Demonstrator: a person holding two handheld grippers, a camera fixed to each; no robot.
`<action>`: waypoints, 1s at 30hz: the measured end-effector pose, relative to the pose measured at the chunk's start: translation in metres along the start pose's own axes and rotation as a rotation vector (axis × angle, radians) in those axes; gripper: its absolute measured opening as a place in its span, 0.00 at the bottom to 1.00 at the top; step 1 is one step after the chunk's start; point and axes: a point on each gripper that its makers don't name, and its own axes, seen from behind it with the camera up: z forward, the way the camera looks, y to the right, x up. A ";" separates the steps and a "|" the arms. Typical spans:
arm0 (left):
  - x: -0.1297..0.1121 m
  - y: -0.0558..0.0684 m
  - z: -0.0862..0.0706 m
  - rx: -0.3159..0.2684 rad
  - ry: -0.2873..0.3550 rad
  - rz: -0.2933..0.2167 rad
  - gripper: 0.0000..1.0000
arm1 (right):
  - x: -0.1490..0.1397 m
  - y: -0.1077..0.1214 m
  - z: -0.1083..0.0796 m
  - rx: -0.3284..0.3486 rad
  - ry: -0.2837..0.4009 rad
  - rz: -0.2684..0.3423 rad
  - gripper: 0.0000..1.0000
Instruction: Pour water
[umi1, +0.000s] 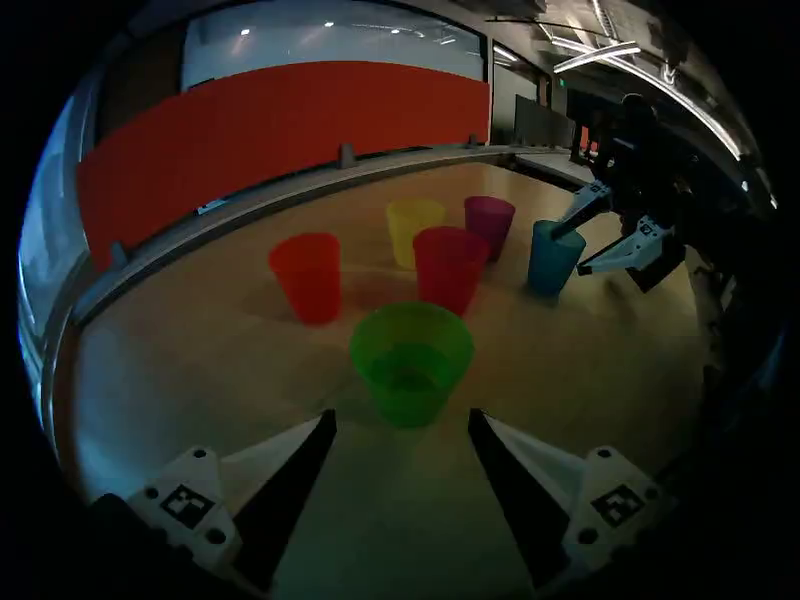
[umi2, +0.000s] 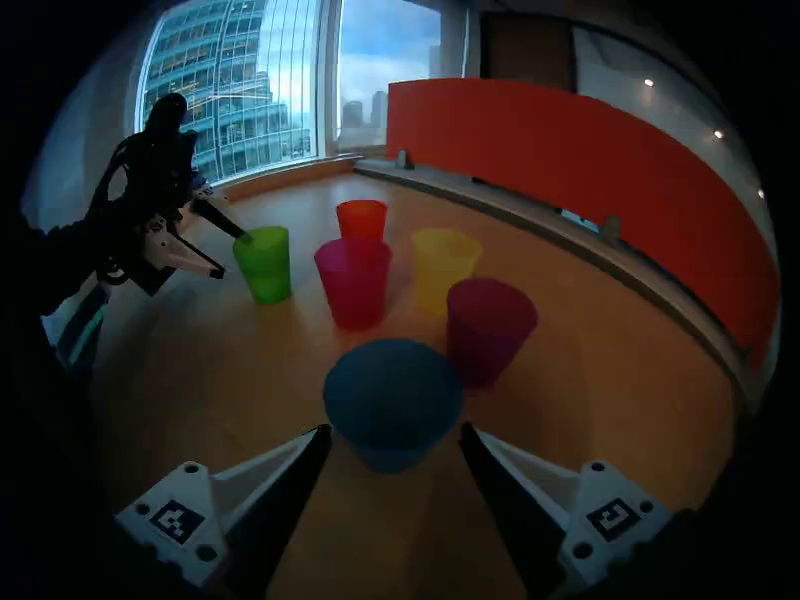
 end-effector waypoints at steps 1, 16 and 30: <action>-0.001 0.000 -0.002 0.003 0.002 -0.002 0.98 | -0.002 0.000 -0.003 -0.004 0.001 0.004 1.00; -0.005 0.001 -0.033 0.056 0.046 -0.037 0.98 | -0.020 0.006 -0.047 -0.080 0.019 0.037 1.00; 0.009 -0.013 -0.063 0.170 0.166 -0.085 0.98 | -0.004 0.013 -0.070 -0.190 0.122 0.109 1.00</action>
